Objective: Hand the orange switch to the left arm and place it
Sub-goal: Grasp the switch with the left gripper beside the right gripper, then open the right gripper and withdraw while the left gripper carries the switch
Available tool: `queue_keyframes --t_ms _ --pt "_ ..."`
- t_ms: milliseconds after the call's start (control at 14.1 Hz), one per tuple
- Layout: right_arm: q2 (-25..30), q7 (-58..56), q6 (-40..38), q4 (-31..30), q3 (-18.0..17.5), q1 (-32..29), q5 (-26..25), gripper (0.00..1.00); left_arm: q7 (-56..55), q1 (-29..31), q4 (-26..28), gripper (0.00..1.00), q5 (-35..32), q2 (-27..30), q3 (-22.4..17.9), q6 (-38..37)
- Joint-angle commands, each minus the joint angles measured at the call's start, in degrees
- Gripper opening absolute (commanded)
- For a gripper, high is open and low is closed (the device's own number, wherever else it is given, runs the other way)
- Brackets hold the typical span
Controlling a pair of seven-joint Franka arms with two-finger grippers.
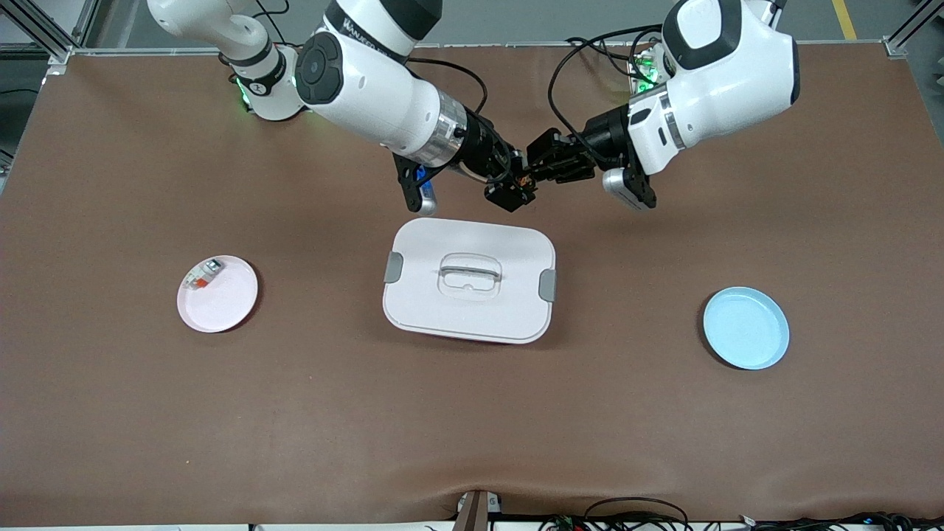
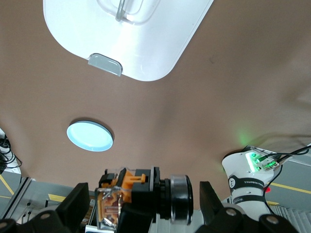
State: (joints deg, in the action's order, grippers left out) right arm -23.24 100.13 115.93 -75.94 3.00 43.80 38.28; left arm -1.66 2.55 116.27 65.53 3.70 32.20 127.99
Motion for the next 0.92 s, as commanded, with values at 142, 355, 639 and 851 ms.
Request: queue_keyframes --t_ms 142,355,639,851 --pt "-0.05 0.24 -0.7 1.41 0.6 -0.29 0.83 1.0 1.21 0.88 0.18 0.0 0.31 1.22 0.76 0.77" --pt "1.61 -3.95 -4.37 1.24 0.95 -1.52 0.04 1.0 3.06 1.84 -0.35 0.0 -5.74 0.78 0.41 0.77" --pt "5.39 -13.0 -13.85 0.71 1.04 -6.44 -0.14 1.0 2.98 4.47 -1.66 0.0 -15.31 0.34 0.32 0.42" --pt "8.55 -22.23 -22.04 -0.34 1.04 -11.54 -1.97 1.0 3.59 6.33 -2.28 0.0 -25.15 -0.1 0.23 0.15"
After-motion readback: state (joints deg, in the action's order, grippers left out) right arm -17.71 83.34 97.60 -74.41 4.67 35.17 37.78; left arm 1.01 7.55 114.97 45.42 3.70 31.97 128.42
